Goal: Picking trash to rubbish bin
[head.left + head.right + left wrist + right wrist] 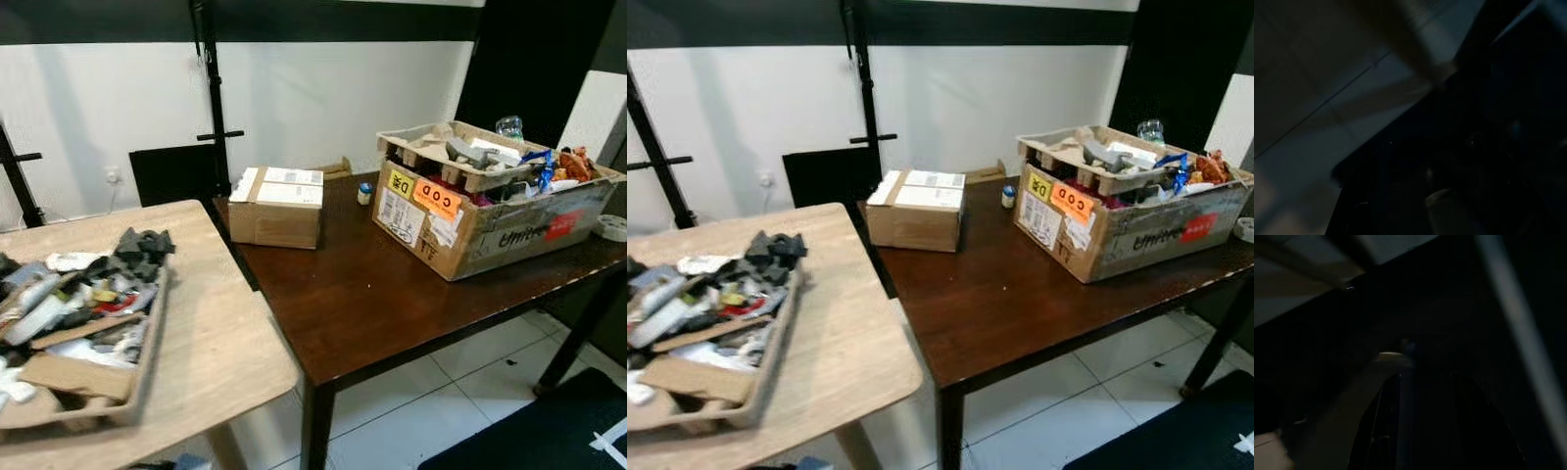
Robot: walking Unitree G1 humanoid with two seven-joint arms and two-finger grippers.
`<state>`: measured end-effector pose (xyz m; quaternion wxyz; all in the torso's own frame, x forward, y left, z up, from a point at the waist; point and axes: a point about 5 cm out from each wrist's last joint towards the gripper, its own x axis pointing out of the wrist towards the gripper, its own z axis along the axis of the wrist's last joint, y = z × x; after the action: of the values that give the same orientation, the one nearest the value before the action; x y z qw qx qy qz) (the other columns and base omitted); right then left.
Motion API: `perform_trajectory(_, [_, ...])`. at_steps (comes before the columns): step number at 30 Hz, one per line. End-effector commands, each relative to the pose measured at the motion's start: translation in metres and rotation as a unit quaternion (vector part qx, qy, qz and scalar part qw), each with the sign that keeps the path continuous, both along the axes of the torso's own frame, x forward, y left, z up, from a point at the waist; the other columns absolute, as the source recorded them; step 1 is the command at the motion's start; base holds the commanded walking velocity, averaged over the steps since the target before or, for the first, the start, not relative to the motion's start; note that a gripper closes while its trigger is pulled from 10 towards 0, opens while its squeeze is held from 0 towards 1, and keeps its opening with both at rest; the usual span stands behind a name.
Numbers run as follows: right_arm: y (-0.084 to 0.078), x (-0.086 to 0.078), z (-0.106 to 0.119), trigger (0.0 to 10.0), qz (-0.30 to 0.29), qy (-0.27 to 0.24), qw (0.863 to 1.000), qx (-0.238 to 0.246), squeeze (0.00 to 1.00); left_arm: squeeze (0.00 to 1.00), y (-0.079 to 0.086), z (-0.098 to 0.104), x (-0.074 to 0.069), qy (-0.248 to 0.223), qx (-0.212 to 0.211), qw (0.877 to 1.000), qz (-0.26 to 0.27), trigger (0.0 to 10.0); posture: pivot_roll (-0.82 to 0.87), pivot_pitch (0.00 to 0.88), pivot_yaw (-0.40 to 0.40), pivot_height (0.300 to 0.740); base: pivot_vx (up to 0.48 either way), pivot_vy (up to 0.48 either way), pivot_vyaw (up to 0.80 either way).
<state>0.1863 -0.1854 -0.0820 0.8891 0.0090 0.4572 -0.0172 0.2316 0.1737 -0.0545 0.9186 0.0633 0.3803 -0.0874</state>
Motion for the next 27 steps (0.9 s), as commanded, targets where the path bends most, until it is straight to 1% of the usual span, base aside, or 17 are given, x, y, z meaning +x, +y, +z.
perform_trajectory(1, [0.0022,-0.0037,-0.0023,10.0,-0.001,0.007,1.000,0.004,0.00,0.00,0.0058,-0.0032,-0.0053,0.011,0.008,1.000,0.002,10.0,-0.08,0.095,0.009,0.740,0.000,-0.480,0.00])
perform_trajectory(27, [-0.0001,-0.0041,-0.0022,10.0,0.006,0.009,1.000,0.000,0.00,0.00,0.0005,-0.0038,-0.0050,0.013,0.005,1.000,-0.005,10.0,-0.09,0.106,0.014,0.740,0.000,-0.480,0.00])
